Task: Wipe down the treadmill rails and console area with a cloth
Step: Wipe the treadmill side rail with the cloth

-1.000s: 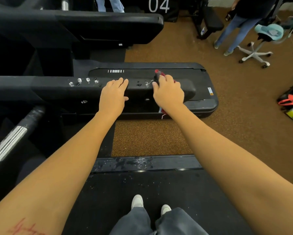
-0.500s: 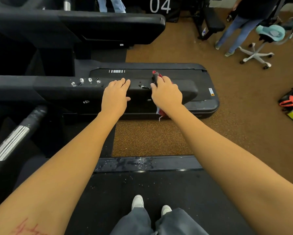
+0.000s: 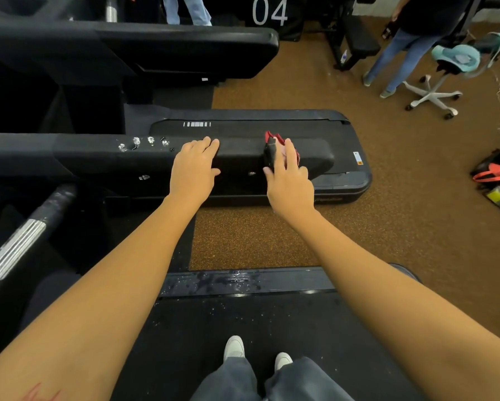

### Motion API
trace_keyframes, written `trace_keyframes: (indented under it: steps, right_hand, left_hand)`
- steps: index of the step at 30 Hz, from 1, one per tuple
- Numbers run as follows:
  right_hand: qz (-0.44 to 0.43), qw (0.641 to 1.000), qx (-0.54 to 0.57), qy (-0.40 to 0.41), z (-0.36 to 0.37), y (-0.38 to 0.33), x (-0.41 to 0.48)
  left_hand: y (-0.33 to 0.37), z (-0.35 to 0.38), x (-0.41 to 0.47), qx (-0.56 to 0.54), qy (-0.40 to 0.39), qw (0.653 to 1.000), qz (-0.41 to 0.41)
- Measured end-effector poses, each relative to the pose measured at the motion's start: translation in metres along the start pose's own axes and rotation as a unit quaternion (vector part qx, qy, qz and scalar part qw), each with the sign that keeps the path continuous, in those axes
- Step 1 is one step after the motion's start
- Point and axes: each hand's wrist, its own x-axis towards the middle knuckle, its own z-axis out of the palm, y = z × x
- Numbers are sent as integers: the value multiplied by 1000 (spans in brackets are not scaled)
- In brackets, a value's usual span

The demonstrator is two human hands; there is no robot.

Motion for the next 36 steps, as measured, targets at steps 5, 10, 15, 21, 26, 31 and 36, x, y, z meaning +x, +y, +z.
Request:
trace_keyframes:
  steps: [5, 10, 15, 21, 26, 31, 36]
  right_hand:
    - [-98, 995, -5, 8, 24, -15, -12]
    - [-147, 988, -37, 0, 29, -3, -16]
    - [-81, 996, 2, 38, 29, 21, -17]
    - [-121, 992, -1, 33, 41, 4, -19]
    - [-157, 987, -8, 27, 33, 3, -16]
    - [43, 992, 67, 99, -6, 33, 2]
    - [158, 983, 64, 67, -24, 46, 27]
  left_hand:
    - [1, 0, 1, 3, -7, 1000, -7]
    - [-1, 1, 1, 0, -7, 1000, -8]
    - [0, 0, 0, -9, -7, 1000, -11]
    - [0, 1, 1, -18, -5, 1000, -14]
    - [0, 3, 1, -22, 3, 1000, -11]
    - [-2, 3, -1, -20, 4, 1000, -6]
    - [1, 2, -2, -18, 5, 1000, -8]
